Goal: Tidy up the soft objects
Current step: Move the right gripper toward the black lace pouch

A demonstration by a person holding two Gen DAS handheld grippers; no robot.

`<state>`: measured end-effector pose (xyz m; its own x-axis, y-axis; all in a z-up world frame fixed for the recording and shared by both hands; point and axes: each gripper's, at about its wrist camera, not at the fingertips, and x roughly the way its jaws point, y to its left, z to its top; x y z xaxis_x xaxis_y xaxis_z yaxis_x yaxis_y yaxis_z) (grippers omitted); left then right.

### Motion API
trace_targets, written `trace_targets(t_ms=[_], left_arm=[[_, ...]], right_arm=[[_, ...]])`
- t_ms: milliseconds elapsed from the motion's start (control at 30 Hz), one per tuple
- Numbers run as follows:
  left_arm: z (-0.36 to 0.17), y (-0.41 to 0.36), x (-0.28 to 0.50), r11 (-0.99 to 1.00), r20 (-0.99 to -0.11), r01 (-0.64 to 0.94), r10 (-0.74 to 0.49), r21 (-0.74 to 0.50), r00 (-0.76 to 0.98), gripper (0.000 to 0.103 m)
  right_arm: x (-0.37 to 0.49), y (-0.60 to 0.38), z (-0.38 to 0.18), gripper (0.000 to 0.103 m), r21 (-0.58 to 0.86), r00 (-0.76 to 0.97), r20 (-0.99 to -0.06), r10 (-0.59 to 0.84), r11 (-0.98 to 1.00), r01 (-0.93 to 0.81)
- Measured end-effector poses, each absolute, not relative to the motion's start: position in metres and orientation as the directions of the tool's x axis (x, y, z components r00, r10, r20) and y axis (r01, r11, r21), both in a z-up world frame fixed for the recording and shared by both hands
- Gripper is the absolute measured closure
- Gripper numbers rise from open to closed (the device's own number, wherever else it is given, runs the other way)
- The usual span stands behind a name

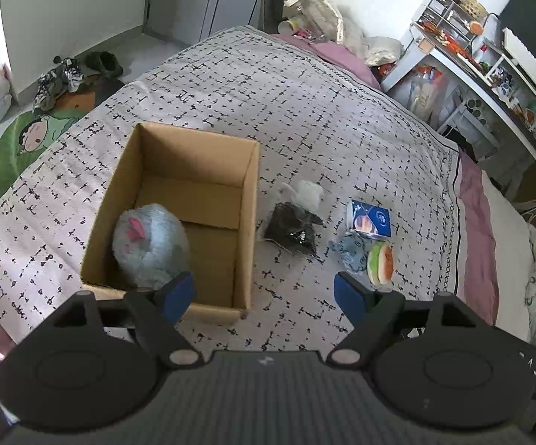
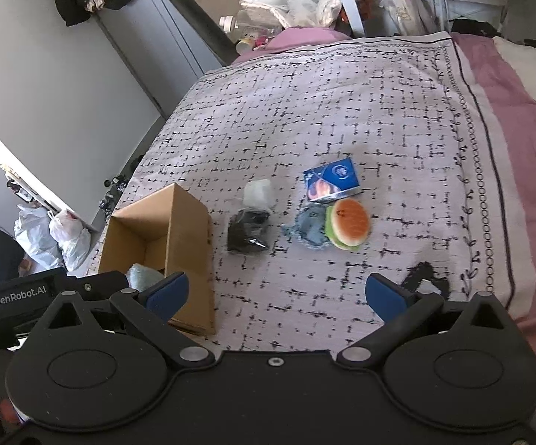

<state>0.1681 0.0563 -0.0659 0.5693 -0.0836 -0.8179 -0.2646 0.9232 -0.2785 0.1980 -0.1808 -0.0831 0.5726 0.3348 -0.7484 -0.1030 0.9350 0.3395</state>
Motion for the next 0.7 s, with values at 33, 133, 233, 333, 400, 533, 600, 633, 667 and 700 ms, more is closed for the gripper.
trace_targets(t_ms=[33, 133, 233, 333, 400, 533, 600, 633, 667, 700], left_arm=[[-0.065, 0.052, 0.167, 0.925, -0.817, -0.264, -0.079, -0.274, 0.571, 0.022], [-0.064, 0.043, 0.164, 0.928, -0.817, -0.260, -0.074, -0.266, 0.571, 0.022], [-0.065, 0.033, 0.161, 0.930, -0.817, -0.260, -0.069, -0.260, 0.572, 0.022], [-0.067, 0.024, 0.157, 0.930, -0.816, -0.264, -0.060, -0.255, 0.574, 0.022], [-0.067, 0.019, 0.154, 0.927, -0.813, -0.282, -0.039, -0.247, 0.581, 0.022], [-0.067, 0.013, 0.149, 0.915, -0.800, -0.309, -0.024, -0.259, 0.600, 0.022], [-0.069, 0.008, 0.149, 0.915, -0.800, -0.308, -0.027, -0.262, 0.599, 0.022], [-0.069, 0.006, 0.149, 0.915, -0.801, -0.308, -0.026, -0.261, 0.598, 0.022], [-0.070, 0.003, 0.148, 0.914, -0.801, -0.311, -0.024, -0.260, 0.599, 0.022], [-0.071, 0.002, 0.148, 0.913, -0.800, -0.313, -0.024, -0.262, 0.599, 0.022]], right_arm=[[0.197, -0.184, -0.083, 0.000, 0.338, 0.575, -0.748, 0.333, 0.936, -0.102], [0.193, -0.194, -0.084, 0.000, 0.330, 0.578, -0.749, 0.323, 0.939, -0.097], [0.190, -0.204, -0.086, 0.000, 0.331, 0.579, -0.750, 0.320, 0.939, -0.090], [0.188, -0.212, -0.088, 0.000, 0.329, 0.580, -0.751, 0.316, 0.940, -0.086], [0.187, -0.217, -0.090, 0.000, 0.323, 0.578, -0.755, 0.310, 0.943, -0.085], [0.184, -0.225, -0.095, 0.000, 0.307, 0.569, -0.767, 0.296, 0.948, -0.080], [0.183, -0.228, -0.097, 0.000, 0.302, 0.568, -0.770, 0.291, 0.950, -0.077], [0.183, -0.230, -0.098, 0.000, 0.300, 0.567, -0.772, 0.288, 0.951, -0.074], [0.184, -0.231, -0.099, 0.000, 0.299, 0.565, -0.774, 0.286, 0.952, -0.072], [0.183, -0.232, -0.100, 0.000, 0.296, 0.565, -0.776, 0.282, 0.953, -0.069]])
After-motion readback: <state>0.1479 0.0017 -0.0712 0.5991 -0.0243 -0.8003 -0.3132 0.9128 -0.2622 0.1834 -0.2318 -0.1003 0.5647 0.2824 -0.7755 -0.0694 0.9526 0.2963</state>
